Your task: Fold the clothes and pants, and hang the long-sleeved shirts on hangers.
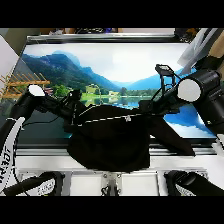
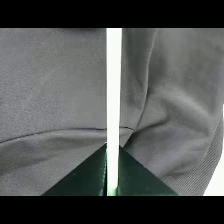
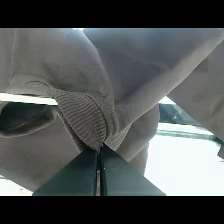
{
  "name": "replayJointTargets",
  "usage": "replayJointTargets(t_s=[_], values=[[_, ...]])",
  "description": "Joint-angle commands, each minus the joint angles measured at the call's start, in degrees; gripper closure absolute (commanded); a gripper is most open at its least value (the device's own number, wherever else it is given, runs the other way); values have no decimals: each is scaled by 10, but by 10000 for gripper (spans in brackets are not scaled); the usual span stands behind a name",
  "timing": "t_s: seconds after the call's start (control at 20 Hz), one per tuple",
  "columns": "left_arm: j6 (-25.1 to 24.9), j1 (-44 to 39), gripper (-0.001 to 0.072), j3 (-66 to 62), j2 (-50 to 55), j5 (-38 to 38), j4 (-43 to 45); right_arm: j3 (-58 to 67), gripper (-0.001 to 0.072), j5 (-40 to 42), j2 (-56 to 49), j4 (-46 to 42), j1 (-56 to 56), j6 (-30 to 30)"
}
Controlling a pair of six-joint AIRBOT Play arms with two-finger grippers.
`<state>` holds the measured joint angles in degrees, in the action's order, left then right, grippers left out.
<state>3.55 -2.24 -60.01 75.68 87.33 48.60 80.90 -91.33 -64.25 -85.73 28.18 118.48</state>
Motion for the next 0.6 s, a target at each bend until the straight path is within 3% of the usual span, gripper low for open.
replayJointTargets(t_s=[0.0,0.55], values=[[-2,0,693,0,0,-5,0,14,694,0,-1,-5,3,-2],[-12,0,693,0,1,-8,-7,154,694,16,-89,10,89,-2]])
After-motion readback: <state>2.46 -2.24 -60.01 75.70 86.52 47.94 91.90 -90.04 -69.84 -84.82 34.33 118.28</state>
